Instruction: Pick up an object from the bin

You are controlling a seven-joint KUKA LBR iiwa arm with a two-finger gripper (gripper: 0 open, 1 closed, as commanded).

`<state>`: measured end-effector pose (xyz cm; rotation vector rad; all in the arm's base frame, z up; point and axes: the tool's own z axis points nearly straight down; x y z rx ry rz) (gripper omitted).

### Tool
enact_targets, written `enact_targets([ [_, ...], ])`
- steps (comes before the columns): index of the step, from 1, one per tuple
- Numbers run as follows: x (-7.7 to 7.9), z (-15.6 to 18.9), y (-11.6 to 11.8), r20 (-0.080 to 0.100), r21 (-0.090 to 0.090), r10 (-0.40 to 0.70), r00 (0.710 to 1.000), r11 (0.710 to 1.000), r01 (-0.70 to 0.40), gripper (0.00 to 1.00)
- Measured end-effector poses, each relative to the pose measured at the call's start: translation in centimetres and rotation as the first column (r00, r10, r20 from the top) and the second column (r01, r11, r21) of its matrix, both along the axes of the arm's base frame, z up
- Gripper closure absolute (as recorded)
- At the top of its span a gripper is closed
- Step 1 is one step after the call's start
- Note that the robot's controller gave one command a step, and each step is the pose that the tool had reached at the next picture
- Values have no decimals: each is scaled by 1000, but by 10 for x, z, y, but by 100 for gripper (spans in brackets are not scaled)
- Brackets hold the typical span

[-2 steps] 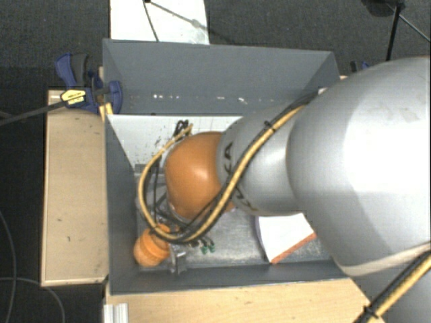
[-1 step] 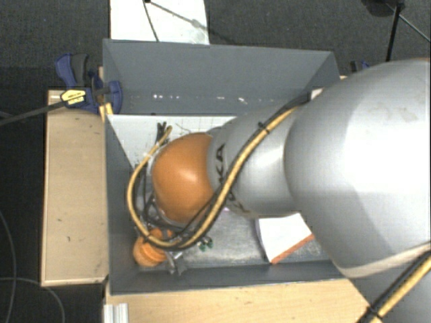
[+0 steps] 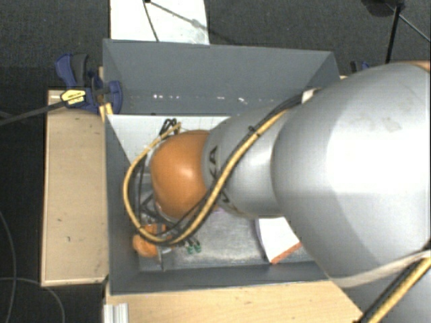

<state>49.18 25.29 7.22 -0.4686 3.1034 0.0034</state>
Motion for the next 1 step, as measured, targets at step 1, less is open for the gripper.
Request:
enact_targets([
  [1, 0, 0, 0, 0, 0, -2, 1000, 1000, 2, 100],
])
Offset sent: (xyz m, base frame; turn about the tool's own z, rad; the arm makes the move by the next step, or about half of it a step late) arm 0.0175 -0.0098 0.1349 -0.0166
